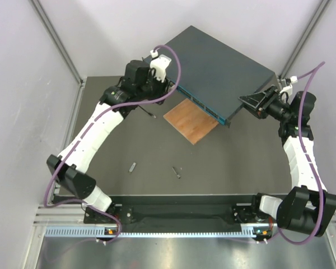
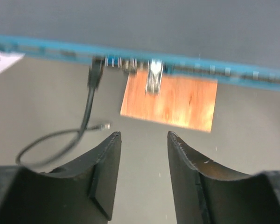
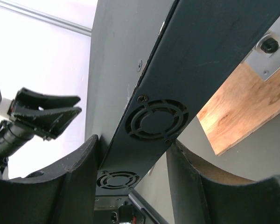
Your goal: Insert the plug into the switch port
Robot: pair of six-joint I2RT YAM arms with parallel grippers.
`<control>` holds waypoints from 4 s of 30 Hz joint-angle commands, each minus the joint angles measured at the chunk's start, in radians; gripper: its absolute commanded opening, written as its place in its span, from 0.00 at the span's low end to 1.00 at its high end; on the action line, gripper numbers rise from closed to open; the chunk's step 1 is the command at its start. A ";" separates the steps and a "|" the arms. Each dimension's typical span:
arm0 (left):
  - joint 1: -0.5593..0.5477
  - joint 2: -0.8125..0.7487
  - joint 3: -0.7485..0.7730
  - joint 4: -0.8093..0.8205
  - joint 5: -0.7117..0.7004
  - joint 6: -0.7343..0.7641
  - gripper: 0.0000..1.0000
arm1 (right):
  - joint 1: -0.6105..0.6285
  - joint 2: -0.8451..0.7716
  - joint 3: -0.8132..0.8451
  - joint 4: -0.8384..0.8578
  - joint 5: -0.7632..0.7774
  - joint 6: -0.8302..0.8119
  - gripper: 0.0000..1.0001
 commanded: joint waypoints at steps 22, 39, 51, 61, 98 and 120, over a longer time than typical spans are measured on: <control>0.013 -0.020 -0.145 0.313 0.118 -0.100 0.00 | 0.065 0.036 0.070 0.052 0.007 -0.178 0.00; -0.003 0.065 -0.076 0.362 0.107 -0.083 0.00 | 0.064 0.044 0.073 0.054 0.005 -0.176 0.00; -0.014 0.123 -0.010 0.403 0.098 -0.083 0.00 | 0.065 0.045 0.067 0.051 0.002 -0.182 0.00; -0.013 0.168 0.038 0.426 0.092 -0.074 0.00 | 0.065 0.050 0.079 0.028 0.010 -0.210 0.00; -0.032 -0.394 -0.534 -0.163 0.601 0.509 0.67 | 0.056 0.042 0.170 -0.190 -0.004 -0.391 1.00; -0.580 0.234 -0.507 -0.129 0.100 0.942 0.53 | -0.109 -0.130 0.177 -0.405 -0.095 -0.574 1.00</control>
